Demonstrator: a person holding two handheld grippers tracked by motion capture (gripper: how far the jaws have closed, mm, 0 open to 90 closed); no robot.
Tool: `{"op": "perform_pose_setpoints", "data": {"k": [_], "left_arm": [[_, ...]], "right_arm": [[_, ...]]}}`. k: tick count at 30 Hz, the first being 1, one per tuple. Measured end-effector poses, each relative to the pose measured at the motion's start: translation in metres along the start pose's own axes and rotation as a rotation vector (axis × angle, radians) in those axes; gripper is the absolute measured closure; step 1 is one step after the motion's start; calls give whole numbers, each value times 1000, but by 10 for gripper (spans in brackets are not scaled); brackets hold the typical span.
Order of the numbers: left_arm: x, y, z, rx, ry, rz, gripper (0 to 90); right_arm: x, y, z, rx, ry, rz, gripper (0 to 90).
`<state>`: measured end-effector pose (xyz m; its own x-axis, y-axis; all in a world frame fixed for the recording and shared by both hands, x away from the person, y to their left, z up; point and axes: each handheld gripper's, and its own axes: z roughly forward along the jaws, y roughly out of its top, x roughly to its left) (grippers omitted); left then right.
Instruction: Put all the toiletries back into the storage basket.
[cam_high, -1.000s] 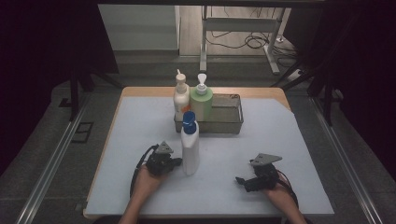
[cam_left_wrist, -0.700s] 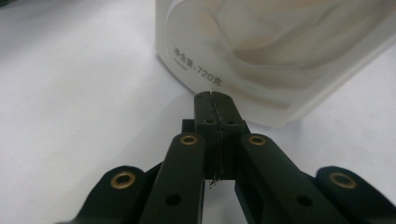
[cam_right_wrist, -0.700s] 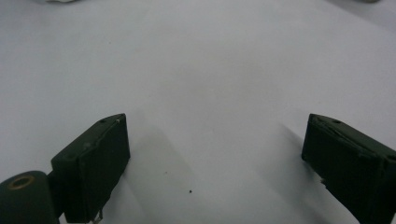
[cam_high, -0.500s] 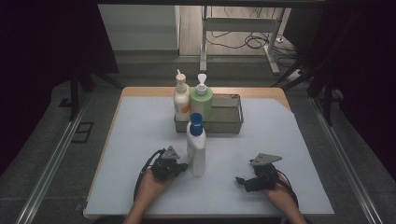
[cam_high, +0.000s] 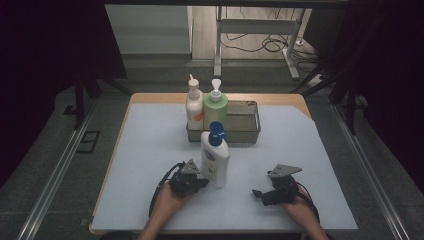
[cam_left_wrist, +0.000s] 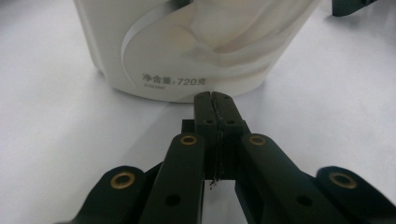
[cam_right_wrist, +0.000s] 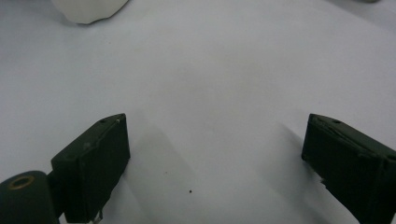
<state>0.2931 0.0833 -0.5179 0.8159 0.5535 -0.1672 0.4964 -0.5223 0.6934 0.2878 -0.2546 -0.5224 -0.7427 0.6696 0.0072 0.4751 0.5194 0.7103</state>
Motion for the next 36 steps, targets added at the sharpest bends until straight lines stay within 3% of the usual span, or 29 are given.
{"op": "perform_pose_setpoints", "data": {"k": [12,19,25,30,36], "left_arm": [[-6,2,3,-1,-19,3,870],[-9,-1,-7,15,12,19,801],[-10,-4,-14,11,33,9,695],[-11,-11,-22,18,62,-3,553],[-11,-23,-30,24,106,-30,414]], "right_arm": [[0,1,0,5,-5,-1,76],[1,1,0,12,-5,6,75],[1,3,0,20,-8,15,75],[2,4,-1,25,-15,11,74],[5,5,-3,15,12,10,62]]}}
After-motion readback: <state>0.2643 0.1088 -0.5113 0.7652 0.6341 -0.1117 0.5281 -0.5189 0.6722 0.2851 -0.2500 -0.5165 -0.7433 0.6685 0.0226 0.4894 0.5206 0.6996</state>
